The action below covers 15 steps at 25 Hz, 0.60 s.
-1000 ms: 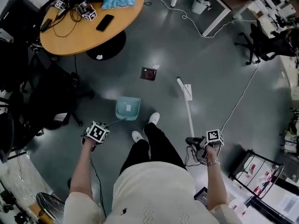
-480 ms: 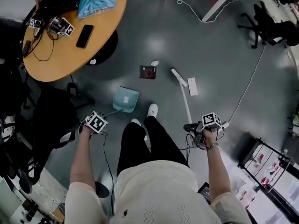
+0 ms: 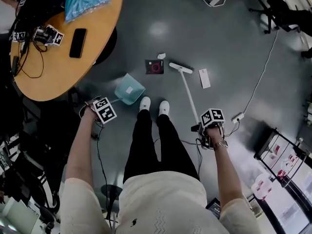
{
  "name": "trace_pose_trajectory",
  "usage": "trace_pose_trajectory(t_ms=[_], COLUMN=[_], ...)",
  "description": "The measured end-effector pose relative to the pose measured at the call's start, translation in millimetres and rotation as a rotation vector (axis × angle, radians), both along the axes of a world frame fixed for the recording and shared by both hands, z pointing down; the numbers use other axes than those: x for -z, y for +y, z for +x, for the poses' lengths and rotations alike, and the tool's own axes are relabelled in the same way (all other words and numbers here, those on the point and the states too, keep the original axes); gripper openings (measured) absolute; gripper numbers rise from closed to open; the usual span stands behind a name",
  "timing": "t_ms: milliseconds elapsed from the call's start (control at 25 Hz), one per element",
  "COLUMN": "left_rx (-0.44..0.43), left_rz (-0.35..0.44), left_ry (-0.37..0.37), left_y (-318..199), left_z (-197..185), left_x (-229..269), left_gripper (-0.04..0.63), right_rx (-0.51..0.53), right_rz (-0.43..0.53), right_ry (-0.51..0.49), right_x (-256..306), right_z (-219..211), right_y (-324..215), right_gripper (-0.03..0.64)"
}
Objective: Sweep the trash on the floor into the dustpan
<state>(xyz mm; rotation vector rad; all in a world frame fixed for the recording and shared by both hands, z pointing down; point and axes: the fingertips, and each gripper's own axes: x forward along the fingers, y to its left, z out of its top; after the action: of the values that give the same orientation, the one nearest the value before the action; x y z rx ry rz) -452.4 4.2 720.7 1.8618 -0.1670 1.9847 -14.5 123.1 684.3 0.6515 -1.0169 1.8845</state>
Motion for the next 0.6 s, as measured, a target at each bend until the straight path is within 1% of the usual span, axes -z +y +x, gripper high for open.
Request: trace_pose_trajectory(t_ms=[80, 160, 240, 360, 480, 600], left_rx=[-0.064, -0.101, -0.121, -0.148, -0.161, -0.162], left_rz=[-0.011, -0.021, -0.025, -0.020, -0.018, -0.018], left_ry=[0.008, 0.016, 0.025, 0.039, 0.043, 0.043], left_y=[-22, -42, -58, -74, -80, -79], left_z=[-3, -6, -7, -2, 4, 3], left_x=[-3, -6, -6, -4, -3, -4], left_gripper=[0.092, 0.092, 0.092, 0.092, 0.092, 0.092], right_rx=[0.059, 0.141, 0.224, 0.298, 0.371, 0.470], right_rz=[-0.006, -0.011, -0.016, -0.028, -0.048, -0.067], right_ry=[0.017, 0.041, 0.056, 0.052, 0.031, -0.008], right_x=[-6, -11, -13, -10, 0, 12], right_z=[-17, -35, -55, -79, -93, -106], right_y=[5, 13, 24, 43, 59, 73], right_gripper=[0.078, 0.078, 0.080, 0.083, 0.084, 0.084])
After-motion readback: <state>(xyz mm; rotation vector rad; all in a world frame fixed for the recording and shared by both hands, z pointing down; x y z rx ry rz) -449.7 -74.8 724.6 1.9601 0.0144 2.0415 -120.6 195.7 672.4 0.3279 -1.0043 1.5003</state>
